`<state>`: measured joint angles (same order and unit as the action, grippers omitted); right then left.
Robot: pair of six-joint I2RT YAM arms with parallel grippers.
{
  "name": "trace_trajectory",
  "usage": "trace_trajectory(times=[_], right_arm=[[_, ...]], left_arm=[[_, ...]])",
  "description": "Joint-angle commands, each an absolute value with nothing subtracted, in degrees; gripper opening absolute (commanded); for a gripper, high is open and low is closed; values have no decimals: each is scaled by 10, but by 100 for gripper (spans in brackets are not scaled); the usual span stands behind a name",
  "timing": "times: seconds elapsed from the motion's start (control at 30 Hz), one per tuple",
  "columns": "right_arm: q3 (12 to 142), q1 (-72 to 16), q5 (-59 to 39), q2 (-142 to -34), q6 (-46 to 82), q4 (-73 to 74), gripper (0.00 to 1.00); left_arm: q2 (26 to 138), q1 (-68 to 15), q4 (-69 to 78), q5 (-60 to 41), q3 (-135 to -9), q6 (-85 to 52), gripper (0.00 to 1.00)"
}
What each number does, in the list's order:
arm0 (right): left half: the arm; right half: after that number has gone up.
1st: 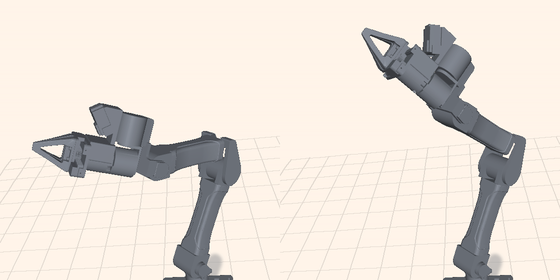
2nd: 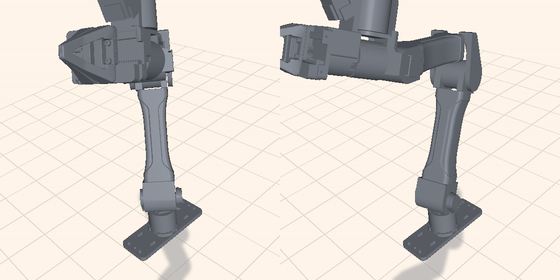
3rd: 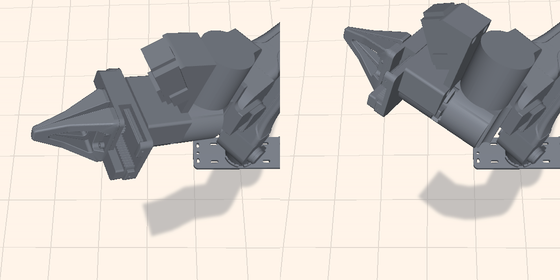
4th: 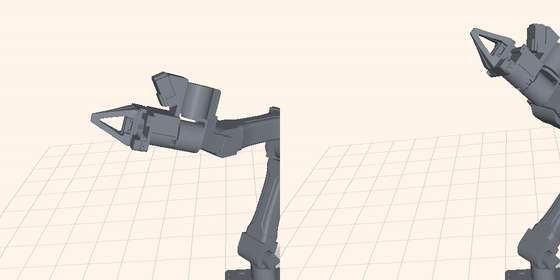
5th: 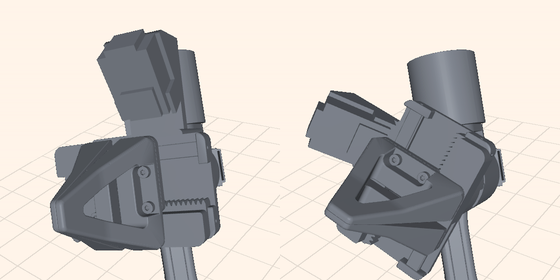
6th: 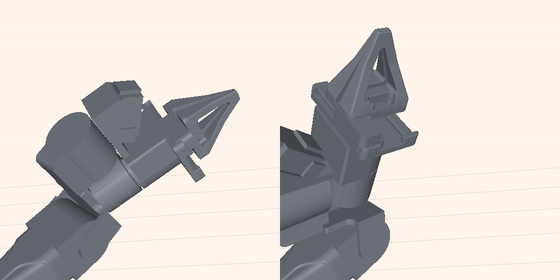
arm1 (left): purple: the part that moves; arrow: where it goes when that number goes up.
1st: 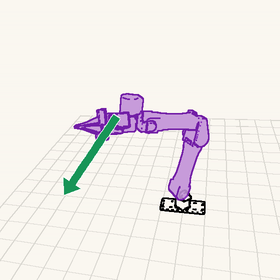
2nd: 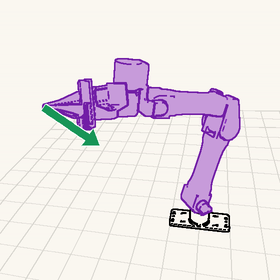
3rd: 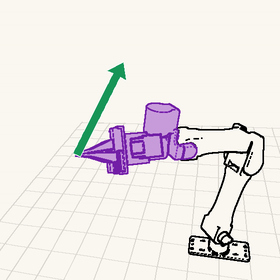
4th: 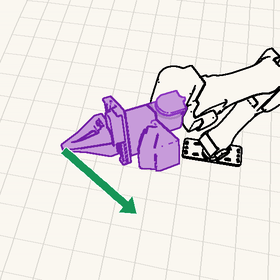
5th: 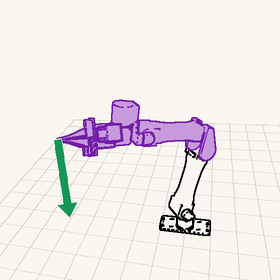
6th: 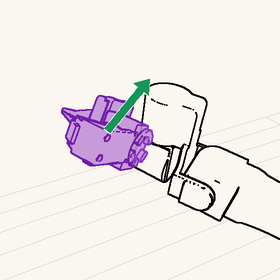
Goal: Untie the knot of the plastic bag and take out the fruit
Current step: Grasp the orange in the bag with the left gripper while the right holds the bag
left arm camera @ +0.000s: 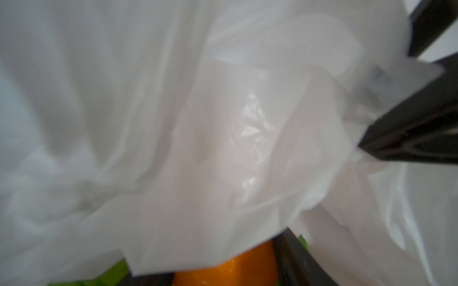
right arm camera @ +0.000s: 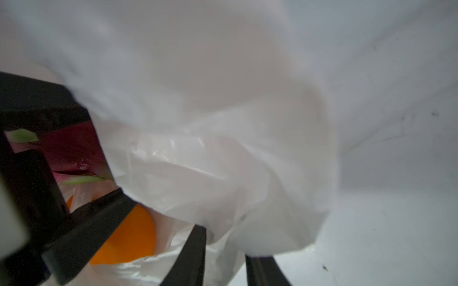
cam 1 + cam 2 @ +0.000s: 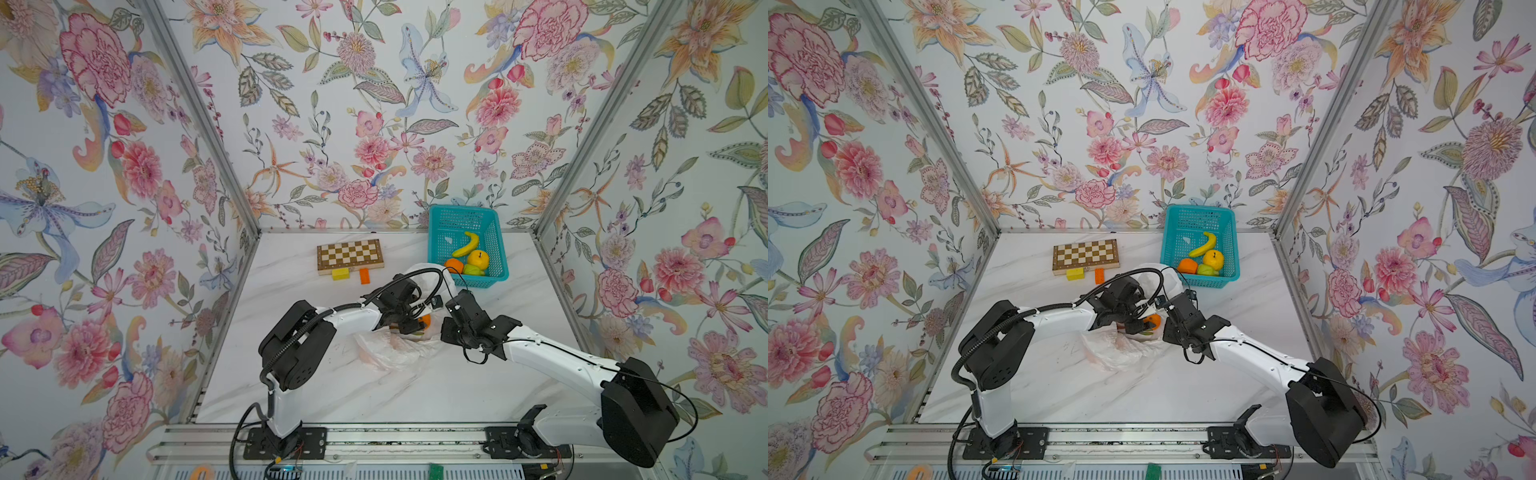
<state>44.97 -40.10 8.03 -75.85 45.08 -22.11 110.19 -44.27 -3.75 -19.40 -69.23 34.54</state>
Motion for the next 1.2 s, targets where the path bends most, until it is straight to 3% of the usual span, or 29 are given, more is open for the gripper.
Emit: trace_trajectory(times=[0.0, 0.17, 0.7, 0.8, 0.9, 1.0, 1.1, 1.17], right_arm=[[461, -400, 91, -756, 459, -237, 29], [465, -399, 98, -753, 463, -238, 30], [448, -375, 88, -726, 487, -232, 36], [439, -364, 58, -716, 490, -210, 39], [430, -363, 42, -706, 494, -189, 40], [423, -364, 34, -705, 496, -185, 41], [420, -364, 34, -703, 496, -188, 42], [419, -364, 34, -702, 495, -189, 42]], left_arm=[[1134, -445, -105, -183, -693, 347, 57], [1137, -445, -125, -184, -699, 352, 46], [1022, -445, -8, -238, -592, 320, 36], [1029, -446, -31, -232, -598, 323, 42], [1065, -447, -84, -212, -636, 332, 62], [1103, -452, -145, -197, -684, 350, 75], [1129, -458, -177, -189, -713, 361, 81], [1140, -459, -190, -191, -724, 366, 78]])
